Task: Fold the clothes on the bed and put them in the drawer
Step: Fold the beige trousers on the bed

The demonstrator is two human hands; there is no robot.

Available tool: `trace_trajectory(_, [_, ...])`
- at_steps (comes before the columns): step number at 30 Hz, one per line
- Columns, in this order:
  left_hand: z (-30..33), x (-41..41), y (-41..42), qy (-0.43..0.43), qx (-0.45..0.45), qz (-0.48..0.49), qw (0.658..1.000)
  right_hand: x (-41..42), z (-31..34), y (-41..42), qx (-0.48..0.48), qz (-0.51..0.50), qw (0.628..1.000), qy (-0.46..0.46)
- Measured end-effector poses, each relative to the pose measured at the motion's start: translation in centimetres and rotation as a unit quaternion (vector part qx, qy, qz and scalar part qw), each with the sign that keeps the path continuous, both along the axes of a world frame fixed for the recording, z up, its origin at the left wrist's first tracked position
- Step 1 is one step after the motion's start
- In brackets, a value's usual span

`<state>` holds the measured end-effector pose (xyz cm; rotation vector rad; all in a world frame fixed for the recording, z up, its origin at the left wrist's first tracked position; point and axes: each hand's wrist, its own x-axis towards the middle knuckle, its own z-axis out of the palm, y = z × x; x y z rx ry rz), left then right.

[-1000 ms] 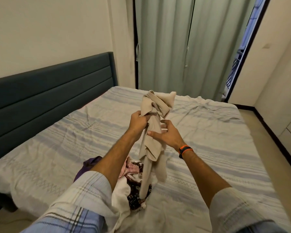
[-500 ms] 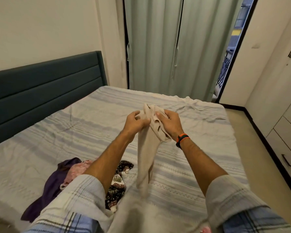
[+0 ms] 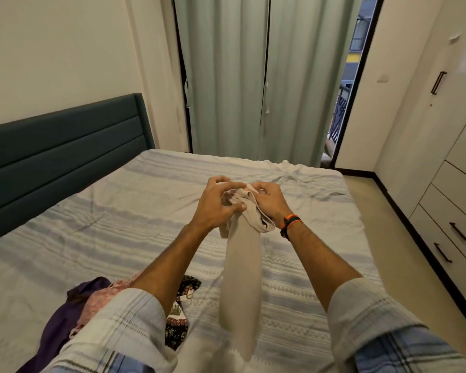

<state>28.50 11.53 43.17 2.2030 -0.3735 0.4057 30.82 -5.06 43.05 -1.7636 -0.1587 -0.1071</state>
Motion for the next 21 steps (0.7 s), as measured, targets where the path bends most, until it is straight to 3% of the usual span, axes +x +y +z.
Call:
trace_trajectory(4, [0.9,1.0,-0.3,-0.061,0.047,0.001,0.997,0.9,0.3,0.0,0.061,-0.005,0.997,0.049])
trace_trajectory(11, [1.2,3.2,-0.4,-0.028,-0.048,0.076,0.996,2.0,0.6,0.2,0.146,-0.023,0.983,0.104])
trace_trajectory(14, [1.3,3.8,-0.1,-0.003,-0.119,0.128,0.985,1.9,0.0,0.6,0.066,-0.126,0.99,0.025])
trace_trajectory(17, [1.9,4.6,-0.1,0.025,-0.142,0.129,0.981,0.6,0.2,1.7,0.021,-0.257,0.959,-0.114])
trace_trajectory(21, [2.0,5.3,-0.3,0.047,-0.18,0.129,0.974,-0.2,0.6,3.8,-0.013,-0.249,0.951,-0.185])
